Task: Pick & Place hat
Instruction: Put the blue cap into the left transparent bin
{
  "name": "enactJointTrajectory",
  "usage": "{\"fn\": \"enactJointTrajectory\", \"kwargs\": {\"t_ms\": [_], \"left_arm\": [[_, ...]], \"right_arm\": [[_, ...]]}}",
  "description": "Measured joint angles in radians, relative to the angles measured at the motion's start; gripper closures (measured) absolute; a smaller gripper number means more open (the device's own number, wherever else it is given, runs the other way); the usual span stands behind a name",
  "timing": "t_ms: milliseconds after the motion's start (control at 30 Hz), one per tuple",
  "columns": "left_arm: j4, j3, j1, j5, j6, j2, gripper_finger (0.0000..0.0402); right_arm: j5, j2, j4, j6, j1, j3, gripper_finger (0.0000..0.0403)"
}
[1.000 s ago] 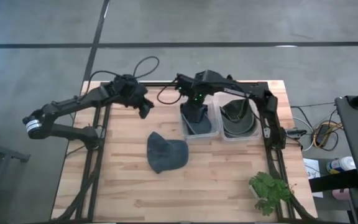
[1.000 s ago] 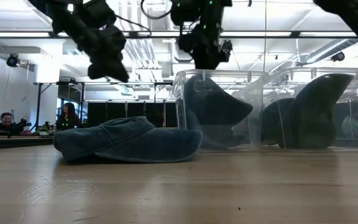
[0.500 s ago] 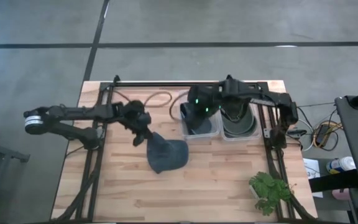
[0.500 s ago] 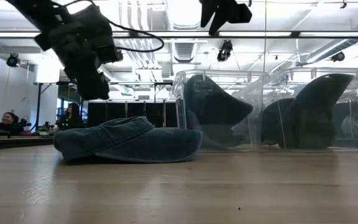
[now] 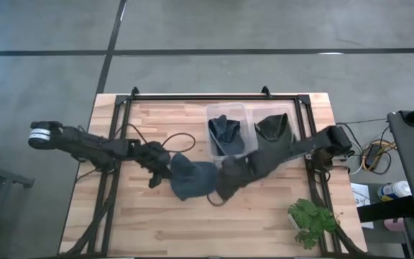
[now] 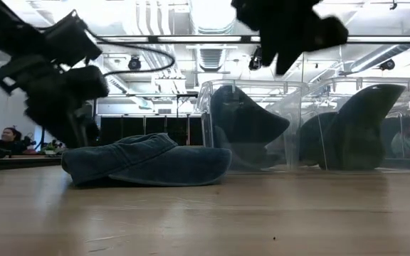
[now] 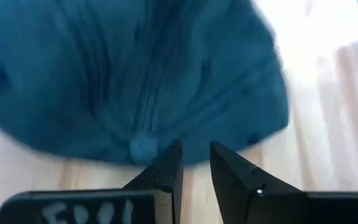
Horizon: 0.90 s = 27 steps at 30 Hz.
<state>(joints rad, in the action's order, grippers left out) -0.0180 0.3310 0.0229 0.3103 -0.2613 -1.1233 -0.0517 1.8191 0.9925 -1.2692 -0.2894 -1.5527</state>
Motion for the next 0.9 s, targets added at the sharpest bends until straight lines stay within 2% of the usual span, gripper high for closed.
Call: {"fn": "enactJointTrajectory", "kwargs": {"t_ms": [133, 233, 367, 467, 633, 767, 900], "left_arm": [[-0.020, -0.043, -0.005, -0.081, -0.001, 0.000, 0.0328], [-0.083, -0.056, -0.005, -0.146, -0.010, 0.002, 0.0328], [-0.158, -0.042, -0.005, -0.167, -0.120, 0.006, 0.0328], [-0.150, -0.005, -0.007, -0.153, -0.193, 0.018, 0.0328], [0.081, 0.032, -0.014, -0.107, -0.121, 0.013, 0.0328], [0.121, 0.038, -0.014, -0.073, -0.113, -0.053, 0.0328], [0.132, 0.038, -0.014, -0.065, -0.066, -0.178, 0.0328]], "right_arm": [[-0.028, 0.003, -0.379, -0.135, -0.037, 0.177, 0.0306], [-0.081, 0.005, -0.549, -0.241, -0.055, 0.283, 0.0306], [-0.138, 0.005, -0.601, -0.359, -0.076, 0.351, 0.0298], [-0.189, 0.003, -0.603, -0.427, -0.094, 0.378, 0.0290], [-0.219, 0.002, -0.624, -0.507, -0.101, 0.446, 0.0278], [-0.244, 0.002, -0.699, -0.550, -0.098, 0.516, 0.0273], [-0.297, 0.002, -0.875, -0.567, -0.089, 0.605, 0.0276]]}}
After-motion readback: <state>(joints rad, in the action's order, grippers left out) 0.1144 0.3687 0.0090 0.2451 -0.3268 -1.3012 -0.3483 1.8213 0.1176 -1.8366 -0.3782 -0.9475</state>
